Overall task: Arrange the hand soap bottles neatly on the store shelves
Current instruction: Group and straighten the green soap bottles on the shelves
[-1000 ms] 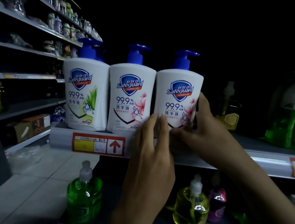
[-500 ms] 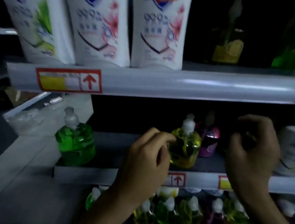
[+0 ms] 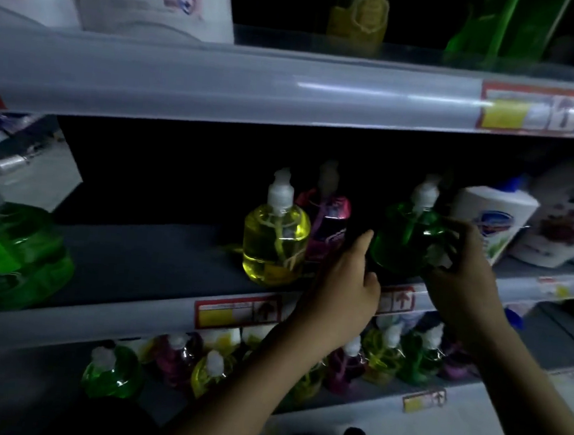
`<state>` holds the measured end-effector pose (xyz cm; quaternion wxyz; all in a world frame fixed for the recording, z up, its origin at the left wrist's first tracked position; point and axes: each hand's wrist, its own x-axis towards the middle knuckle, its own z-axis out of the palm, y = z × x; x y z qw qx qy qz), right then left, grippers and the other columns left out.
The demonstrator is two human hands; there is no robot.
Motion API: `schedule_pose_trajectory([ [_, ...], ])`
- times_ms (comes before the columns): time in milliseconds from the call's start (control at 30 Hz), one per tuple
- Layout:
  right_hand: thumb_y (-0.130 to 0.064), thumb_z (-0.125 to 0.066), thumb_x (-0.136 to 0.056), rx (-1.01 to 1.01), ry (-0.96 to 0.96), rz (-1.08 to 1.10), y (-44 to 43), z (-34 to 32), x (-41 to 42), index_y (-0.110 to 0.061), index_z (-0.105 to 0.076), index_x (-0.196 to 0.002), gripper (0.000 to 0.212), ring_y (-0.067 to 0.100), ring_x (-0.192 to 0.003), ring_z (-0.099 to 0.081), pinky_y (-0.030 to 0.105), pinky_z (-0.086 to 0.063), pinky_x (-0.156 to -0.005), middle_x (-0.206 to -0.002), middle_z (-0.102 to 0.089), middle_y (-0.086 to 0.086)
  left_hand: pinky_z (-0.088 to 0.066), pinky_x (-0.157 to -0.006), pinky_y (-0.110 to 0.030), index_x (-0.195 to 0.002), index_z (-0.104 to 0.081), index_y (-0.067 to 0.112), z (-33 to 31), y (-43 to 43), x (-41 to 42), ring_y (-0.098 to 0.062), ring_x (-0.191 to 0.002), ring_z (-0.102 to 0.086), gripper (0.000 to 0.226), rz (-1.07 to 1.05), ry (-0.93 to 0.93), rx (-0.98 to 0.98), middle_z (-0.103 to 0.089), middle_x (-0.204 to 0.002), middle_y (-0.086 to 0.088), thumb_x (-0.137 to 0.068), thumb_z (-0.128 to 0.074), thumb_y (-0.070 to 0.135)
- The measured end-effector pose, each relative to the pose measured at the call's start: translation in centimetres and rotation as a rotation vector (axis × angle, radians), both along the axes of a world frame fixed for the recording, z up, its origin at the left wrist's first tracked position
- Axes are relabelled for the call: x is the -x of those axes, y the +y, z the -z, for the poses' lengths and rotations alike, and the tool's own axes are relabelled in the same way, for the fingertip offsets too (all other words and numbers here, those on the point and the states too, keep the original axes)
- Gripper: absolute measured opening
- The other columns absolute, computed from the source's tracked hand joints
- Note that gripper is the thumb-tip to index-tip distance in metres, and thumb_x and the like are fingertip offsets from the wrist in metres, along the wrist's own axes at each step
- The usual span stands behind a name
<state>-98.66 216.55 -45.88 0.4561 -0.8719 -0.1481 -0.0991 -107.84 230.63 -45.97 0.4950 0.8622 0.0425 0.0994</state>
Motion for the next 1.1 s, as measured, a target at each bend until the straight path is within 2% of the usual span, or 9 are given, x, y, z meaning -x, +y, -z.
schedule_pose_trajectory([
  [200,0.014,-0.06,-0.075,-0.015,0.077,-0.09,-0.8,1.4,-2.0,-0.019,-0.044,-0.138,0.073,0.022,-0.112,-0.061,0.043,-0.055,-0.087,-0.12,-0.064,0.005,-0.039,-0.063,-0.01,-0.152,-0.006,0.033,0.8,-1.0,-2.5,0.012,-0.065,-0.04,0.065,-0.034,0.076,0.08,-0.037,-0.149,-0.003,-0.1,-0.04,0.013],
  [333,-0.002,-0.072,-0.081,-0.08,0.143,-0.188,-0.4,1.8,-2.3,-0.017,-0.039,-0.14,0.069,0.016,-0.119,-0.055,0.041,-0.05,-0.099,-0.127,-0.056,-0.005,-0.039,-0.055,-0.001,-0.152,-0.004,0.034,1.0,-1.0,-2.7,0.022,-0.06,-0.042,0.068,-0.061,0.076,0.105,-0.028,-0.154,0.0,-0.1,-0.04,0.01],
  [400,-0.011,-0.077,-0.078,-0.192,0.186,-0.214,0.0,1.9,-1.9,-0.017,-0.035,-0.14,0.075,0.014,-0.119,-0.055,0.038,-0.049,-0.099,-0.128,-0.054,-0.006,-0.038,-0.064,0.004,-0.151,-0.008,0.036,1.5,-1.2,-2.6,0.03,-0.081,-0.043,0.069,-0.065,0.036,0.122,-0.029,-0.154,0.001,-0.099,-0.04,0.005],
  [467,-0.018,-0.082,-0.071,-0.249,0.156,-0.182,0.4,2.2,-1.5,-0.019,-0.037,-0.139,0.081,0.014,-0.119,-0.058,0.042,-0.052,-0.098,-0.131,-0.057,-0.004,-0.035,-0.093,-0.007,-0.15,-0.013,0.037,2.2,-1.6,-2.4,0.008,-0.125,-0.038,0.07,-0.068,-0.013,0.106,-0.029,-0.155,0.003,-0.097,-0.04,0.002],
  [533,-0.025,-0.085,-0.067,-0.252,0.095,-0.132,0.4,2.4,-1.0,-0.021,-0.038,-0.139,0.086,0.011,-0.114,-0.059,0.037,-0.053,-0.093,-0.125,-0.058,-0.013,-0.029,-0.105,-0.018,-0.15,-0.014,0.037,2.7,-1.8,-2.1,-0.008,-0.139,-0.031,0.071,-0.066,-0.045,0.118,-0.03,-0.154,0.004,-0.096,-0.04,-0.001],
  [633,-0.028,-0.083,-0.069,-0.28,0.03,-0.107,0.0,2.3,-0.1,-0.026,-0.039,-0.141,0.084,0.005,-0.113,-0.056,0.029,-0.052,-0.09,-0.121,-0.054,-0.022,-0.027,-0.107,-0.017,-0.15,-0.014,0.036,3.2,-1.7,-1.7,-0.006,-0.139,-0.031,0.074,-0.026,-0.065,0.153,-0.033,-0.153,0.007,-0.094,-0.038,-0.005],
  [800,-0.031,-0.08,-0.072,-0.362,-0.049,-0.126,-0.5,1.2,1.9,-0.032,-0.045,-0.139,0.076,0.009,-0.123,-0.055,0.045,-0.05,-0.099,-0.134,-0.058,-0.011,-0.033,-0.101,-0.004,-0.148,-0.029,0.029,1.7,-0.6,-0.7,0.002,-0.127,-0.043,0.063,-0.045,-0.215,0.141,-0.047,-0.138,0.011,-0.096,-0.041,-0.005],
  [967,-0.041,-0.073,-0.063,-0.38,-0.069,-0.219,-0.3,-1.2,5.7,-0.045,-0.051,-0.128,0.069,-0.009,-0.108,-0.059,0.02,-0.049,-0.084,-0.119,-0.063,-0.022,-0.044,-0.09,-0.015,-0.139,-0.047,0.017,-0.2,0.8,2.2,-0.007,-0.1,-0.053,0.043,-0.091,-0.41,0.074,-0.048,-0.099,0.008,-0.098,-0.049,0.007],
  [1100,-0.048,-0.08,-0.07,-0.407,-0.076,-0.354,1.2,-2.2,8.2,-0.049,-0.054,-0.122,0.058,-0.005,-0.11,-0.06,0.018,-0.049,-0.083,-0.118,-0.064,-0.027,-0.05,-0.085,-0.021,-0.125,-0.058,0.026,-1.3,2.9,6.0,-0.004,-0.095,-0.059,0.034,-0.18,-0.517,0.092,-0.055,-0.093,0.012,-0.093,-0.058,0.015],
])
